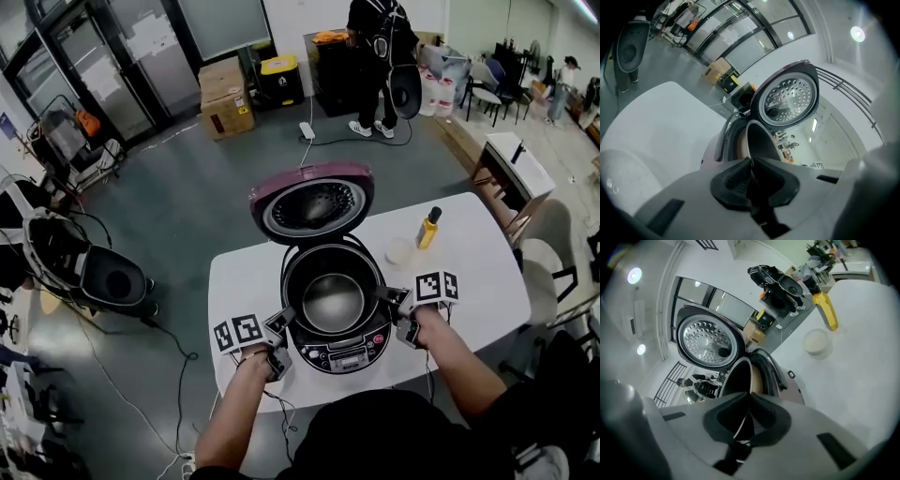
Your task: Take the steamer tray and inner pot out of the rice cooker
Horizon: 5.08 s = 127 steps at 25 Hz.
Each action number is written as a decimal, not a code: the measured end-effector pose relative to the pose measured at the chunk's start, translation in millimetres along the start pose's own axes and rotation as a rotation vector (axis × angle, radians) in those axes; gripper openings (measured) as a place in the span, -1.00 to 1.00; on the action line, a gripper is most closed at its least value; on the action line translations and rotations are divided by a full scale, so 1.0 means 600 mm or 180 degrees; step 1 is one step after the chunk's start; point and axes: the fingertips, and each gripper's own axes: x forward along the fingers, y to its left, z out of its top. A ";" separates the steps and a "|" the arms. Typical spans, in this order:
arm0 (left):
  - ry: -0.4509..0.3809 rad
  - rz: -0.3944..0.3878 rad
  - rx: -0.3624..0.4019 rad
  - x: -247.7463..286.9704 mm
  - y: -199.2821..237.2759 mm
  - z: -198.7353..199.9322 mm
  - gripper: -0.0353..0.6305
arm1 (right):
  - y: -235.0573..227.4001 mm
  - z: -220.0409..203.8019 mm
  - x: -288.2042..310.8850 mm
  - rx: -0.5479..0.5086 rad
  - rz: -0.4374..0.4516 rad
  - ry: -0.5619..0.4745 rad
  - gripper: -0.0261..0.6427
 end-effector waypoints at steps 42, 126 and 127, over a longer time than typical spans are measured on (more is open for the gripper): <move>-0.0063 -0.0696 0.1240 0.245 -0.447 -0.173 -0.80 | -0.138 0.138 -0.512 -0.0543 -0.0187 -0.1522 -0.85; -0.2305 0.0892 0.3130 -0.114 -0.382 -0.005 -0.91 | 0.345 0.064 -0.265 -0.4499 0.0083 -0.2260 -0.93; -0.2319 0.0890 0.3142 -0.113 -0.384 -0.005 -0.91 | 0.345 0.065 -0.266 -0.4494 0.0085 -0.2273 -0.93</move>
